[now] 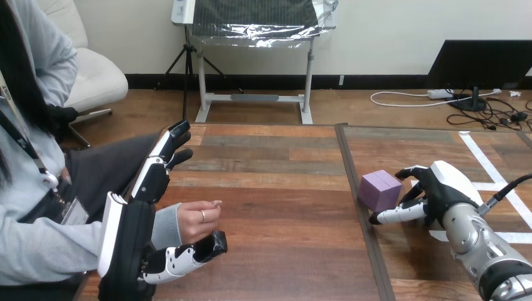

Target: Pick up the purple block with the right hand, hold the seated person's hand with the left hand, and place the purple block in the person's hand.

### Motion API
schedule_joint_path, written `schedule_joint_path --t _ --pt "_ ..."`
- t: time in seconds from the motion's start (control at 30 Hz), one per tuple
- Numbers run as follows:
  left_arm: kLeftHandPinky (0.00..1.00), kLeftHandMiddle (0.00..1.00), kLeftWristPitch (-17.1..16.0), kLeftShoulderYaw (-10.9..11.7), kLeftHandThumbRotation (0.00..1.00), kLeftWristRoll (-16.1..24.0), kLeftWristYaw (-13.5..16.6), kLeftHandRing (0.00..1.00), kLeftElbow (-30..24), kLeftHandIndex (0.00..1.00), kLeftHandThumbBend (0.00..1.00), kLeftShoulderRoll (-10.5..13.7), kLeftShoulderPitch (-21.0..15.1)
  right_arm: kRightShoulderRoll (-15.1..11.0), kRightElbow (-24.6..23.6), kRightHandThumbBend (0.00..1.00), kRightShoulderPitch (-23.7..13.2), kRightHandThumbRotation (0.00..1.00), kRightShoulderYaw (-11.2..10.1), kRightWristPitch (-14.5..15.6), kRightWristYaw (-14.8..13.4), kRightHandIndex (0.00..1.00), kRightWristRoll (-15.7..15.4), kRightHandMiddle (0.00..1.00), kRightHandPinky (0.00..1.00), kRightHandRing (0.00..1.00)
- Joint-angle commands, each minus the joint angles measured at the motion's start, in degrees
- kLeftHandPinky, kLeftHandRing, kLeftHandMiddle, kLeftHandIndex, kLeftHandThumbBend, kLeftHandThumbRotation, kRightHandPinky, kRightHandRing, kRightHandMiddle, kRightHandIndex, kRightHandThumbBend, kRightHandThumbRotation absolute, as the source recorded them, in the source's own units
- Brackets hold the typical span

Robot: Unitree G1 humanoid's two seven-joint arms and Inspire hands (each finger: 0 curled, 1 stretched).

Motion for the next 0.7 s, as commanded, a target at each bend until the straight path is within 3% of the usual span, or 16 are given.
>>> schedule_joint_path --t 0.0,0.33,0.4,0.67 --pt "0.82 0.92 -0.6 -0.3 0.70 -0.3 0.1 0.90 -1.2 0.91 1.00 0.2 -3.0 1.8 -2.1 0.99 -4.8 0.26 0.5 -0.2 -1.1 0.83 -0.3 0.44 0.30 0.37" --pt "0.83 0.92 -0.3 -0.1 0.70 0.1 0.4 0.90 -0.8 0.91 1.00 0.0 -3.2 2.2 -2.1 0.99 -4.9 0.30 1.0 0.1 -1.6 0.83 -0.8 0.52 0.39 0.49" --pt "0.83 0.92 -0.4 0.0 0.70 0.3 0.4 0.90 -0.6 0.91 1.00 -0.1 -3.3 2.3 -2.0 1.00 -4.9 0.32 1.1 0.1 -1.8 0.83 -0.8 0.58 0.47 0.56" --pt "0.83 0.92 0.0 0.4 0.70 1.2 0.8 0.90 -0.8 0.90 1.00 -0.1 -3.3 2.6 -1.8 1.00 -5.2 0.31 1.5 0.3 -2.5 0.83 -1.5 0.65 0.51 0.62"
